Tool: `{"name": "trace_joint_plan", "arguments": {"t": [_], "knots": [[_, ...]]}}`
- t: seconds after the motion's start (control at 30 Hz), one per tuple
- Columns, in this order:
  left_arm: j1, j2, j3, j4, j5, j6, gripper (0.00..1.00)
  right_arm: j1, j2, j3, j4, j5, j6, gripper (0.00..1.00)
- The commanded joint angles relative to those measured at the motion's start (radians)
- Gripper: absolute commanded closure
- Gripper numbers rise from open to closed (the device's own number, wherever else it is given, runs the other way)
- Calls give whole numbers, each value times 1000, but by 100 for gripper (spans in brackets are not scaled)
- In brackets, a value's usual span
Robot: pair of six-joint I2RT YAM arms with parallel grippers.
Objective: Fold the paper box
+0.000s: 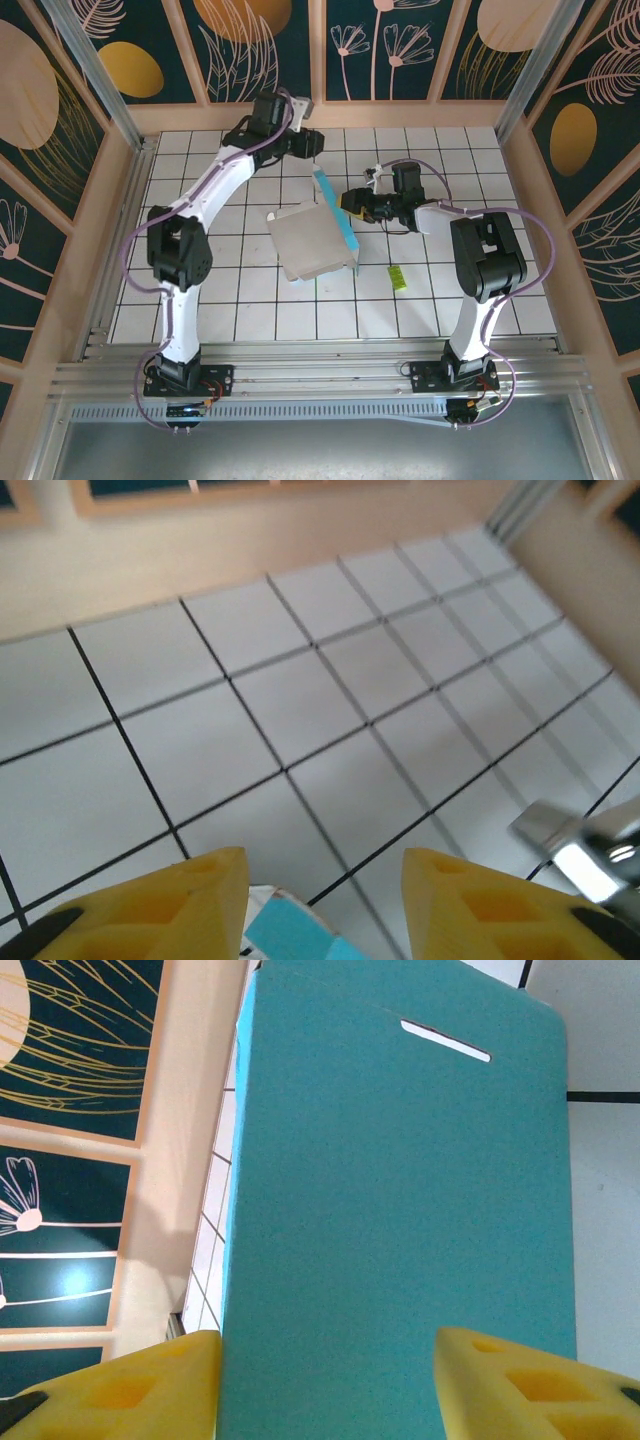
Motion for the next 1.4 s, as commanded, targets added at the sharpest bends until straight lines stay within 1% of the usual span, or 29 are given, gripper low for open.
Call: {"name": "trace_joint_plan", "arguments": {"t": [0.0, 0.1, 0.23, 0.37, 0.6, 0.8, 0.9, 1.03, 1.23, 1.37], "knots": [[0, 98, 102, -259, 81, 166, 56, 9, -6, 4, -72, 27, -36, 43], [0, 133, 130, -270, 98, 166, 52, 10, -6, 5, -75, 27, -39, 42], [0, 155, 126, -256, 132, 157, 52, 9, -3, 7, -80, 26, -43, 42], [0, 177, 126, -252, 168, 141, 55, 10, -3, 8, -83, 29, -46, 42], [0, 199, 125, -259, 244, 121, 54, 9, 2, 10, -81, 29, -43, 42], [1, 195, 120, -266, 239, 121, 48, 10, 3, 11, -78, 27, -42, 42], [2, 190, 120, -266, 257, 119, 52, 10, 5, 13, -81, 27, -43, 42], [2, 182, 119, -262, 306, 107, 60, 9, 8, 13, -82, 30, -40, 42], [2, 166, 98, -257, 299, 99, 68, 10, 11, 25, -85, 38, -29, 42], [2, 159, 81, -238, 298, 85, 65, 10, 14, 32, -86, 38, -26, 41]]}}
